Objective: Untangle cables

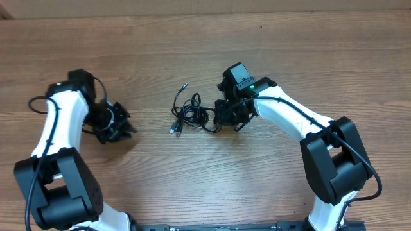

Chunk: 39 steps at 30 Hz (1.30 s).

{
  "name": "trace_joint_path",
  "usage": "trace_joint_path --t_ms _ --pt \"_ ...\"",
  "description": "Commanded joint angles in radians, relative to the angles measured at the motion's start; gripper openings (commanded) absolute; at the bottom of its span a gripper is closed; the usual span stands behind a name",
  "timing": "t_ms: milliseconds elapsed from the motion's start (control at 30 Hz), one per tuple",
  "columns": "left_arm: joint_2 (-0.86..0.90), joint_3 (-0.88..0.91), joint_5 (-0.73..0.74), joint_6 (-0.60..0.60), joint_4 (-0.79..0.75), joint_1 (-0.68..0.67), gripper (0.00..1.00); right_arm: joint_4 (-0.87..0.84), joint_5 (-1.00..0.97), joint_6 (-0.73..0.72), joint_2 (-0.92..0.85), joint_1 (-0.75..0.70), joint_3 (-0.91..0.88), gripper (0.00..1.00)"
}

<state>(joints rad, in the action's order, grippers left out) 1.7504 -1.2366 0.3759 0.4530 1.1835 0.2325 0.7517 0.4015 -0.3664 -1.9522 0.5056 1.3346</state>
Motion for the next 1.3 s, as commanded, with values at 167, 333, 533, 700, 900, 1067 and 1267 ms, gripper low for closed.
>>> trace_joint_path --t_ms 167,333,533,700,900,1067,1267 --pt "-0.017 0.031 0.018 -0.011 -0.076 -0.116 0.60 -0.007 0.073 -0.034 0.005 0.006 0.000 0.04" --pt "-0.016 0.031 0.016 0.115 -0.153 -0.238 0.67 -0.035 0.129 -0.124 0.005 0.011 0.000 0.04" --pt "0.004 0.031 0.000 0.235 -0.251 -0.396 0.75 -0.048 0.132 -0.131 0.005 0.050 0.000 0.04" --pt "0.038 0.031 -0.071 0.312 -0.285 -0.485 0.72 -0.055 0.122 -0.123 0.005 0.092 0.000 0.04" --pt "0.110 0.031 -0.100 0.315 -0.293 -0.525 0.69 -0.047 0.117 -0.124 0.005 0.104 0.000 0.04" --pt "0.167 0.031 -0.095 0.315 -0.312 -0.528 0.69 -0.051 0.116 -0.124 0.005 0.101 0.000 0.04" --pt "0.207 0.031 -0.095 0.314 -0.340 -0.528 0.58 -0.040 0.044 -0.124 0.005 0.100 0.000 0.04"
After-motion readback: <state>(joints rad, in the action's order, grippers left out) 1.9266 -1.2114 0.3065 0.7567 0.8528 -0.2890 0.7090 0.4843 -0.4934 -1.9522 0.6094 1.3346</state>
